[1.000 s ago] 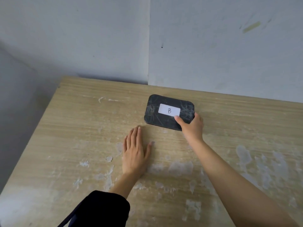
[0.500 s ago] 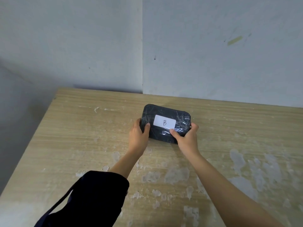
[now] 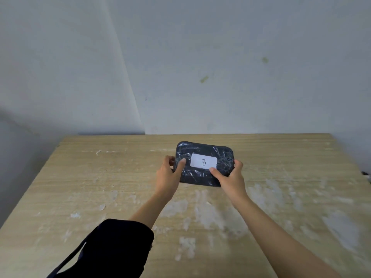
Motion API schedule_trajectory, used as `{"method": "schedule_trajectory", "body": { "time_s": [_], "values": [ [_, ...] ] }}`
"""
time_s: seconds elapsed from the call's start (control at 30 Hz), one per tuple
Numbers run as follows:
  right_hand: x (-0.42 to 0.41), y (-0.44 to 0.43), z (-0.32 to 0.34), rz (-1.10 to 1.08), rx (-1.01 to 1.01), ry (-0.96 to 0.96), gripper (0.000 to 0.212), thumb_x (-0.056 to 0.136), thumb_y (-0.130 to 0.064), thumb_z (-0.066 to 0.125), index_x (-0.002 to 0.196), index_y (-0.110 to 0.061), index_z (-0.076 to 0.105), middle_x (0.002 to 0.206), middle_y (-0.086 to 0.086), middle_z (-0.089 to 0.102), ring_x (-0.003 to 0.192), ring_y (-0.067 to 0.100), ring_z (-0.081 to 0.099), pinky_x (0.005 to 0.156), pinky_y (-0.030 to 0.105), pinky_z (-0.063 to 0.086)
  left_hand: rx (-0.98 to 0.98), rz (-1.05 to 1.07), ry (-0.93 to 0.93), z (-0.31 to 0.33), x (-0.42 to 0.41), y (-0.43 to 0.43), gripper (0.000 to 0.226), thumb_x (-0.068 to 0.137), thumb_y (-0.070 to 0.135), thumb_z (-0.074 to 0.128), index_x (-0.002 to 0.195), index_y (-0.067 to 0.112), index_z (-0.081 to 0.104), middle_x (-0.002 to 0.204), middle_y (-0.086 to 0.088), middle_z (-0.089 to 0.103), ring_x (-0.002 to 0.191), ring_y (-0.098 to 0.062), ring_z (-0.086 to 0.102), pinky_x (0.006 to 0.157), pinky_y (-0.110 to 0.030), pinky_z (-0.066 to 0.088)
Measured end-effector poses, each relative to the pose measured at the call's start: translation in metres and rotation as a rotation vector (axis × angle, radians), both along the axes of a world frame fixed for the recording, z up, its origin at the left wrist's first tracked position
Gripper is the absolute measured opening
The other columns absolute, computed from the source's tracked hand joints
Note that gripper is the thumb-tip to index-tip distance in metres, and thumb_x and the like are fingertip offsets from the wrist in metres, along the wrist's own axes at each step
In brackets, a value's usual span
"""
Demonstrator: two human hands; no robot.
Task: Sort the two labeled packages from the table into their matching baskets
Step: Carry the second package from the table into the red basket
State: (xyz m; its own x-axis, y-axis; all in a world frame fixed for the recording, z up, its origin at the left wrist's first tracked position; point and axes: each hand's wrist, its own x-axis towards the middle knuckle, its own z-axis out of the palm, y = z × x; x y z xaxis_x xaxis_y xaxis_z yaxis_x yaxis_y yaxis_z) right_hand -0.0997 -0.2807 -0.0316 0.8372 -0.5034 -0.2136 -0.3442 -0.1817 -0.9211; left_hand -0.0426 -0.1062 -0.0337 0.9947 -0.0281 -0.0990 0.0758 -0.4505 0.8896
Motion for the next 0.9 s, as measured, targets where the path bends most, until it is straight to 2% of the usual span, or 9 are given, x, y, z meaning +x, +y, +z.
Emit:
{"method": "schedule_trajectory", "body": {
  "time_s": [0.1, 0.2, 0.3, 0.4, 0.5, 0.57, 0.67, 0.8, 0.9],
  "values": [
    [-0.034, -0.044, 0.023, -0.011, -0.012, -0.036, 0.075, 0.075, -0.031, 0.074, 0.132, -0.019, 0.027, 0.113, -0.002, 0.055, 0.095, 0.017, 0.057, 0.076, 0.026, 0.042, -0.008, -0.046, -0.032, 0.021, -0.031, -0.043, 0.038, 0.087, 0.051, 0.052, 0.106, 0.018, 0.055, 0.084, 0.005, 0.061, 0.074, -0.018, 0.061, 0.060, -0.032, 0.048],
    [-0.072, -0.092, 0.043, -0.024, -0.053, -0.069, 0.074, 0.075, -0.033, 0.074, 0.131, -0.018, 0.027, 0.112, -0.001, 0.055, 0.093, 0.017, 0.056, 0.075, 0.026, 0.041, 0.004, -0.082, -0.077, 0.039, -0.060, -0.091, 0.038, 0.087, 0.053, 0.051, 0.106, 0.020, 0.057, 0.082, 0.008, 0.060, 0.072, -0.016, 0.059, 0.057, -0.028, 0.041],
    [-0.108, -0.140, 0.060, -0.057, -0.094, -0.084, 0.075, 0.076, -0.034, 0.073, 0.132, -0.018, 0.026, 0.114, 0.002, 0.055, 0.094, 0.020, 0.056, 0.077, 0.029, 0.042, -0.012, -0.139, -0.120, 0.056, -0.089, -0.140, 0.040, 0.087, 0.054, 0.050, 0.106, 0.020, 0.059, 0.082, 0.009, 0.061, 0.074, -0.017, 0.061, 0.060, -0.029, 0.043],
    [-0.136, -0.184, 0.076, -0.095, -0.125, -0.092, 0.077, 0.075, -0.036, 0.074, 0.133, -0.019, 0.026, 0.117, 0.003, 0.056, 0.097, 0.022, 0.057, 0.080, 0.031, 0.044, -0.030, -0.183, -0.146, 0.069, -0.112, -0.184, 0.042, 0.087, 0.054, 0.049, 0.104, 0.017, 0.061, 0.080, 0.007, 0.063, 0.073, -0.018, 0.063, 0.061, -0.030, 0.047],
    [-0.158, -0.227, 0.086, -0.109, -0.141, -0.098, 0.077, 0.074, -0.038, 0.074, 0.133, -0.021, 0.027, 0.118, 0.003, 0.056, 0.100, 0.022, 0.058, 0.082, 0.033, 0.046, -0.029, -0.213, -0.148, 0.075, -0.126, -0.227, 0.041, 0.087, 0.055, 0.048, 0.099, 0.018, 0.061, 0.076, 0.008, 0.062, 0.065, -0.012, 0.060, 0.052, -0.024, 0.040],
    [-0.169, -0.257, 0.089, -0.118, -0.159, -0.104, 0.077, 0.074, -0.039, 0.074, 0.132, -0.021, 0.028, 0.118, 0.001, 0.055, 0.102, 0.022, 0.058, 0.085, 0.037, 0.048, -0.031, -0.233, -0.147, 0.078, -0.132, -0.258, 0.042, 0.087, 0.056, 0.048, 0.096, 0.017, 0.061, 0.079, 0.001, 0.065, 0.067, -0.016, 0.060, 0.056, -0.029, 0.043],
    [-0.177, -0.302, 0.090, -0.140, -0.164, -0.116, 0.075, 0.074, -0.039, 0.074, 0.130, -0.021, 0.028, 0.114, -0.001, 0.055, 0.095, 0.019, 0.057, 0.080, 0.032, 0.046, -0.040, -0.274, -0.162, 0.083, -0.134, -0.307, 0.046, 0.087, 0.057, 0.047, 0.095, 0.014, 0.061, 0.080, -0.004, 0.065, 0.069, -0.021, 0.059, 0.063, -0.035, 0.045],
    [-0.184, -0.369, 0.094, -0.157, -0.189, -0.110, 0.071, 0.075, -0.039, 0.073, 0.127, -0.020, 0.030, 0.109, -0.001, 0.056, 0.090, 0.017, 0.056, 0.072, 0.027, 0.040, -0.051, -0.297, -0.181, 0.091, -0.131, -0.377, 0.047, 0.086, 0.059, 0.045, 0.099, 0.017, 0.060, 0.079, -0.004, 0.065, 0.067, -0.020, 0.061, 0.060, -0.033, 0.045],
    [-0.191, -0.423, 0.102, -0.156, -0.227, -0.097, 0.074, 0.073, -0.041, 0.073, 0.129, -0.020, 0.029, 0.111, -0.001, 0.055, 0.094, 0.018, 0.056, 0.076, 0.029, 0.041, -0.055, -0.310, -0.163, 0.094, -0.135, -0.430, 0.046, 0.087, 0.058, 0.045, 0.095, 0.016, 0.059, 0.080, -0.005, 0.065, 0.071, -0.024, 0.063, 0.061, -0.035, 0.046]
  ]
}}
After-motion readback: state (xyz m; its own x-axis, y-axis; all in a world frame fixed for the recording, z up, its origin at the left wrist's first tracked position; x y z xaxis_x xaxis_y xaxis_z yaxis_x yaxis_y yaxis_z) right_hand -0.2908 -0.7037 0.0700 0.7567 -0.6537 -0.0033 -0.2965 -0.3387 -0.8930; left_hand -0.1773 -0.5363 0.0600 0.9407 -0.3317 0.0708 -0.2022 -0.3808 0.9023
